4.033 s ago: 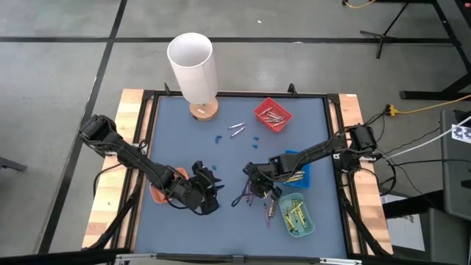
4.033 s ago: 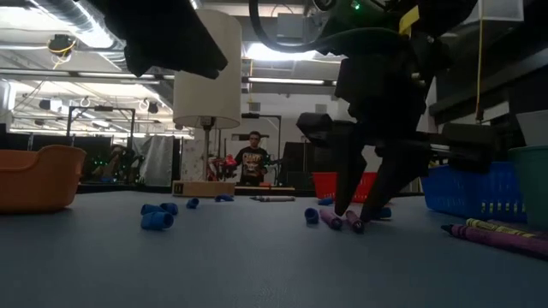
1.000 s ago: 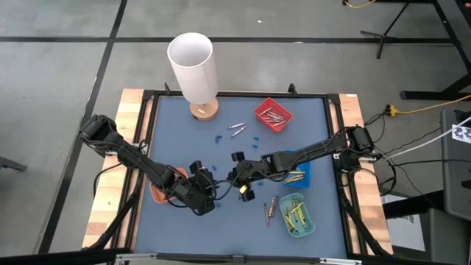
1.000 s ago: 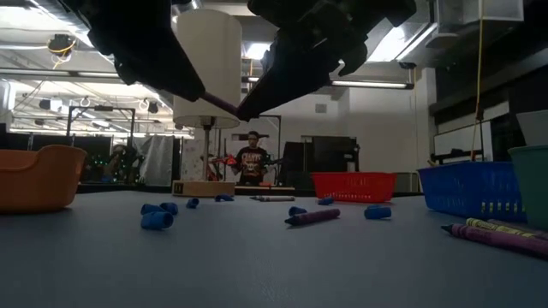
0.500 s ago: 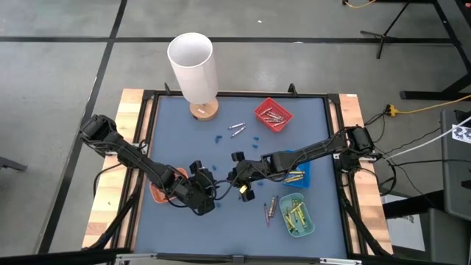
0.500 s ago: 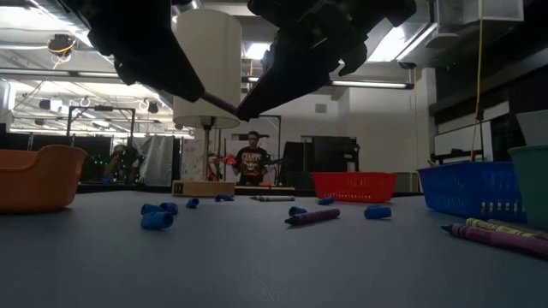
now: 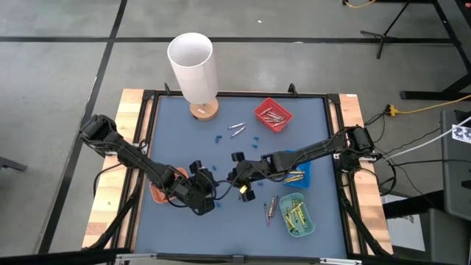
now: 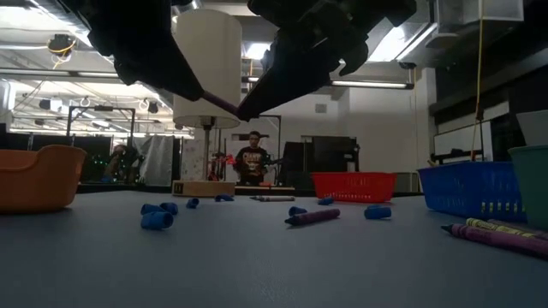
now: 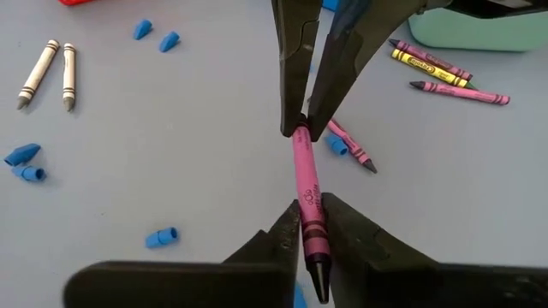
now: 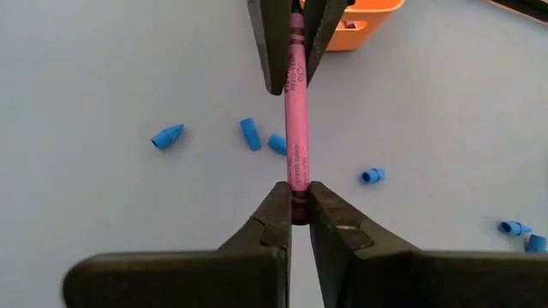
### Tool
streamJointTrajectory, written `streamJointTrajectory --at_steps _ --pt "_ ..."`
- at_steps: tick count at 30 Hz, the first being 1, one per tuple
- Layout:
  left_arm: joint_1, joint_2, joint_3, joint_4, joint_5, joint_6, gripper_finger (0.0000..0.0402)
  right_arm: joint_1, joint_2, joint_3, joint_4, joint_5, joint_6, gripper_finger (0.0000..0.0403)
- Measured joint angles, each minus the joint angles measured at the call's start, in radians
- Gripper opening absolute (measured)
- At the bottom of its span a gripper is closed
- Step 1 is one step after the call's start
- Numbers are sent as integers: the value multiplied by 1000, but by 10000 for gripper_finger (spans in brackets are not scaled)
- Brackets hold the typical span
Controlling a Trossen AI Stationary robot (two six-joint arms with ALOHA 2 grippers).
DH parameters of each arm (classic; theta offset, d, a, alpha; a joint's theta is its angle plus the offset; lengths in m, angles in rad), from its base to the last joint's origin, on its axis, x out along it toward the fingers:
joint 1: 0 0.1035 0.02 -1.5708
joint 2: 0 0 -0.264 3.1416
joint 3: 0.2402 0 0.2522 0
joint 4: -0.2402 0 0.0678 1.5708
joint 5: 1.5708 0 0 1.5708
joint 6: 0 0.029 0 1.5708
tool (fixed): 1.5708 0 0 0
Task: Sort crayons
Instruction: Put the violet crayon into the orange bin
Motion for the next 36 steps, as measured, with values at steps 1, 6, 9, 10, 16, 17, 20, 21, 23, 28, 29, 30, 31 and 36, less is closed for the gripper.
streamJointTrajectory --at_steps 1,6,9,10,16,17,20,21,23,28,29,30,31,36 --pt "0 0 0 0 -1 0 25 0 0 0 -1 0 -1 26" --pt "0 0 0 -2 -1 2 8 0 0 0 -3 -1 -2 26" --pt "0 0 0 -2 -1 2 7 0 0 0 -3 -1 -2 26" --pt "0 0 0 -2 -1 2 8 0 0 0 -3 -1 -2 26" --pt "0 0 0 -1 11 2 9 0 0 0 -3 -1 -2 26" --pt "0 0 0 -1 20 2 9 0 0 0 -3 -3 -2 26" --pt "0 0 0 1 58 1 10 0 0 0 -3 -40 2 34" --pt "0 0 0 2 75 1 10 0 0 0 -3 -52 4 41" --pt "0 0 0 3 108 -2 10 1 0 0 -3 -63 6 63" --pt "0 -10 0 -35 195 -28 10 1 0 1 -14 -59 8 124" --pt "-2 -18 0 -53 223 -47 10 0 0 1 -19 -53 8 134" --pt "-3 -26 0 -73 251 -65 10 -1 0 1 -20 -52 9 142" --pt "-4 -38 0 -94 284 -86 10 -1 0 1 -23 -52 8 149" --pt "-13 -98 1 -169 334 -137 10 -1 0 1 -39 -53 8 165"
